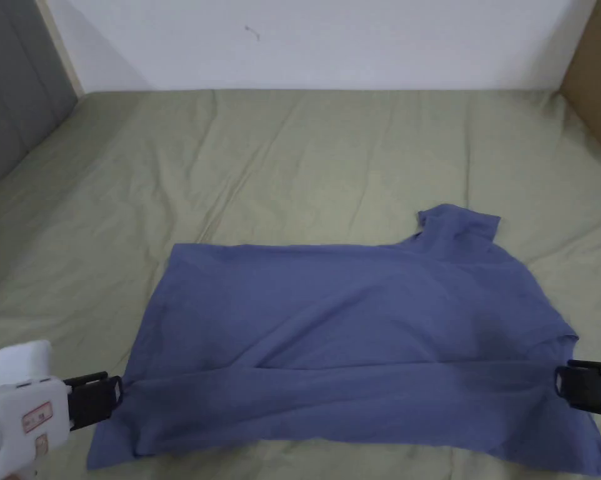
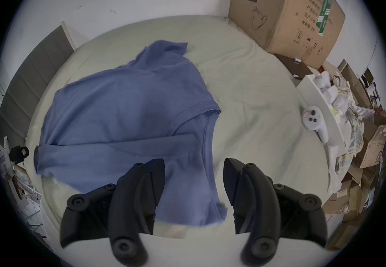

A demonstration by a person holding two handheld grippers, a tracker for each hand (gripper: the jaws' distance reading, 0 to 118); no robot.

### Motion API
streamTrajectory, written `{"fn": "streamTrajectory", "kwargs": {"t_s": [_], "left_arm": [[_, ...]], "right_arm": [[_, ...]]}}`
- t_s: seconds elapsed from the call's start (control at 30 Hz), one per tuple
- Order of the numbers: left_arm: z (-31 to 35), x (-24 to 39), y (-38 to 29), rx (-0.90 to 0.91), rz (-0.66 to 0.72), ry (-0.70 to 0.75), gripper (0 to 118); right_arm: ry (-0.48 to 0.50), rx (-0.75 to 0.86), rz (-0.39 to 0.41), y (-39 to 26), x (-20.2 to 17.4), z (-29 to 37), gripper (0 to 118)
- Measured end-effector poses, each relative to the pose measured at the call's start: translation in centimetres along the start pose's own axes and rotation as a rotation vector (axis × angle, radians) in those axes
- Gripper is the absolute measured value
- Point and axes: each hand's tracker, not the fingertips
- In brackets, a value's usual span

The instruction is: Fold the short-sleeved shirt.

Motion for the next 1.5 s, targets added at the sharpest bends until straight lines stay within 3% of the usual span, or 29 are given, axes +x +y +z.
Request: {"fn": "streamTrajectory", "kwargs": {"t_s": [0.03, 0.07, 0.1, 0.2, 0.3, 0.33, 0.37, 0.4, 0.43, 0.47, 0.5, 0.53, 0.63, 0.67, 0.77, 0.8, 0.9, 1.0, 1.03, 1.07, 1.1, 1.13, 1.17, 1.23, 1.43, 1.5], "left_arm": [[1.4, -0.1, -1.0, 0.034, 0.016, -0.017, 43], [2.2, -0.1, -1.7, 0.053, 0.024, -0.029, 21], [3.1, -0.2, -2.7, 0.064, 0.041, -0.038, 4], [4.3, -0.2, -5.1, 0.057, 0.069, -0.052, 2], [2.4, -1.1, -5.7, 0.032, 0.086, -0.079, 3], [1.7, -1.3, -5.6, 0.023, 0.092, -0.078, 9], [1.2, -1.3, -5.5, 0.019, 0.102, -0.082, 24], [0.5, -1.4, -5.4, 0.01, 0.113, -0.092, 50], [-0.3, -1.0, -5.1, 0.0, 0.116, -0.093, 50], [-1.1, -1.0, -5.1, -0.02, 0.124, -0.096, 59], [-2.3, -1.0, -5.2, -0.061, 0.131, -0.11, 80], [-3.2, -1.1, -5.5, -0.082, 0.135, -0.107, 85], [-4.9, -0.7, -5.9, -0.114, 0.079, -0.024, 67], [-4.6, -0.7, -5.6, -0.113, 0.095, -0.053, 66], [-3.8, -1.2, -5.3, -0.098, 0.101, -0.046, 30], [-3.7, -1.6, -5.1, -0.094, 0.109, -0.056, 9], [-3.5, -1.3, -4.9, -0.096, 0.117, -0.071, 6], [-3.0, -0.4, -4.8, -0.097, 0.055, -0.046, 6], [-2.9, -0.3, -4.6, -0.095, 0.036, -0.041, 6], [-2.7, -0.3, -4.5, -0.095, 0.029, -0.039, 6], [-2.3, -0.1, -4.3, -0.096, 0.022, -0.038, 6], [-2.0, 0.0, -4.1, -0.091, 0.013, -0.038, 6], [-1.8, -0.1, -3.8, -0.087, 0.003, -0.04, 6], [-1.2, -0.1, -3.3, -0.079, -0.018, -0.035, 6], [1.3, -0.7, -2.9, -0.06, -0.035, -0.057, 6], [2.2, -0.3, -3.2, -0.071, -0.089, -0.036, 6]], "right_arm": [[0.001, 0.039, 0.005, -0.9, -0.2, 1.5, 53], [0.017, 0.056, 0.006, -1.7, -0.8, 3.2, 37], [0.041, 0.071, -0.018, -2.7, -0.8, 4.5, 7], [0.129, 0.044, -0.153, -5.5, -0.7, 6.0, 4], [0.143, -0.016, -0.114, -7.9, -1.5, 5.3, 4], [0.136, -0.038, -0.083, -8.3, -1.8, 4.7, 4], [0.116, -0.051, -0.084, -8.7, -2.0, 4.4, 4], [0.121, -0.054, -0.092, -9.0, -2.0, 4.3, 4], [0.14, -0.061, -0.112, -9.2, -1.9, 4.1, 4], [0.153, -0.069, -0.142, -9.4, -1.2, 3.2, 4], [0.166, -0.075, -0.167, -9.4, -1.0, 2.9, 4], [0.172, -0.076, -0.182, -9.4, -0.9, 2.8, 4], [0.169, -0.074, -0.191, -9.1, -0.6, 2.8, 5], [0.165, -0.07, -0.187, -9.0, -0.5, 2.8, 10], [0.12, -0.049, -0.136, -8.4, 0.0, 2.2, 73], [0.11, -0.035, -0.121, -8.0, 0.3, 1.6, 78], [0.051, -0.05, -0.145, -7.1, 1.5, -2.0, 78], [0.067, -0.216, -0.177, -7.8, 2.0, -6.2, 70], [0.075, -0.173, -0.19, -8.2, 1.9, -6.1, 68], [0.062, -0.138, -0.184, -7.9, 1.7, -4.6, 56], [0.068, -0.141, -0.178, -7.6, 1.8, -4.0, 19], [0.084, -0.129, -0.192, -7.5, 1.7, -3.3, 5], [0.176, -0.131, -0.264, -7.3, 1.9, -3.1, 5], [0.127, -0.138, -0.249, -6.8, 2.3, -3.0, 5], [0.225, -0.091, -0.319, -7.0, 4.4, 1.3, 5], [0.195, -0.099, -0.28, -7.4, 4.7, 2.7, 5]]}}
